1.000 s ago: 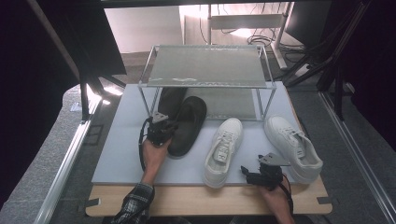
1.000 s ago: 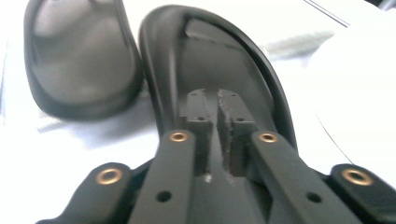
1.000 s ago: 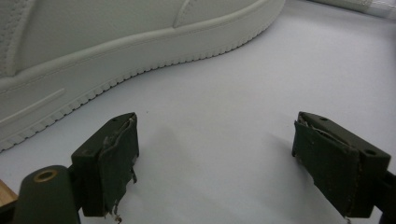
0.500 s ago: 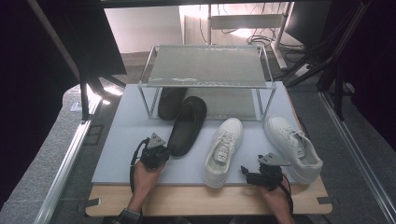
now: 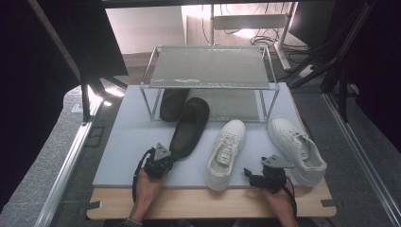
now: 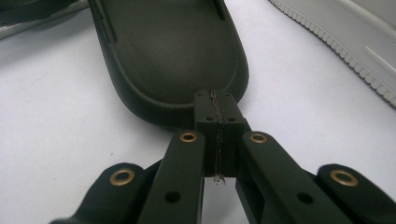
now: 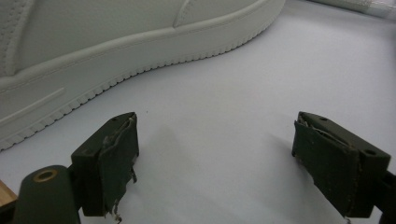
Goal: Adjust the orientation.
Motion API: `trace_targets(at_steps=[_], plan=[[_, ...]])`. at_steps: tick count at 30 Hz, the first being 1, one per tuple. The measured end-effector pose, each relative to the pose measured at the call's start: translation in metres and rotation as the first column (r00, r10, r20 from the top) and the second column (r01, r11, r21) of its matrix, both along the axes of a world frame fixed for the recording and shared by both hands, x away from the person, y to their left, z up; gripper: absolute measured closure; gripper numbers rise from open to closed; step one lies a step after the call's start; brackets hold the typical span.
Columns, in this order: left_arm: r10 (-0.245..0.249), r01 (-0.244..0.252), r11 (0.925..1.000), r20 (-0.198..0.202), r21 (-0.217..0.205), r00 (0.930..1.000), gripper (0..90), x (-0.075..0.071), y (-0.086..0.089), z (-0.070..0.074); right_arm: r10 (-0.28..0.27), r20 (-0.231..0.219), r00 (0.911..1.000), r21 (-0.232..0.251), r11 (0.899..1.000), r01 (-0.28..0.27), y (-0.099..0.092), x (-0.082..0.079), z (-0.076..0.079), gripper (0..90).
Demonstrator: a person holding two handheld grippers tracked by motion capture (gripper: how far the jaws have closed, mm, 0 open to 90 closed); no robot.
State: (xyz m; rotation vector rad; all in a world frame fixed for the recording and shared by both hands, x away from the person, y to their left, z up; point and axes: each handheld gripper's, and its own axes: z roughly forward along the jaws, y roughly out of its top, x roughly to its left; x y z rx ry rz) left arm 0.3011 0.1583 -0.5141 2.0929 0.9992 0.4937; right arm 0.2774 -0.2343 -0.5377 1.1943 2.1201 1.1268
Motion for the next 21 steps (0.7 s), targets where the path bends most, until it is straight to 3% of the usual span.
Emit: trace_targets(at_steps=[21], plan=[[-0.019,0.018,0.9993,0.021,0.031,0.9996,89.2,0.028,-0.032,0.0,0.0,0.0,1.0,0.0,1.0,0.0,0.0,0.0,0.0,15.1]])
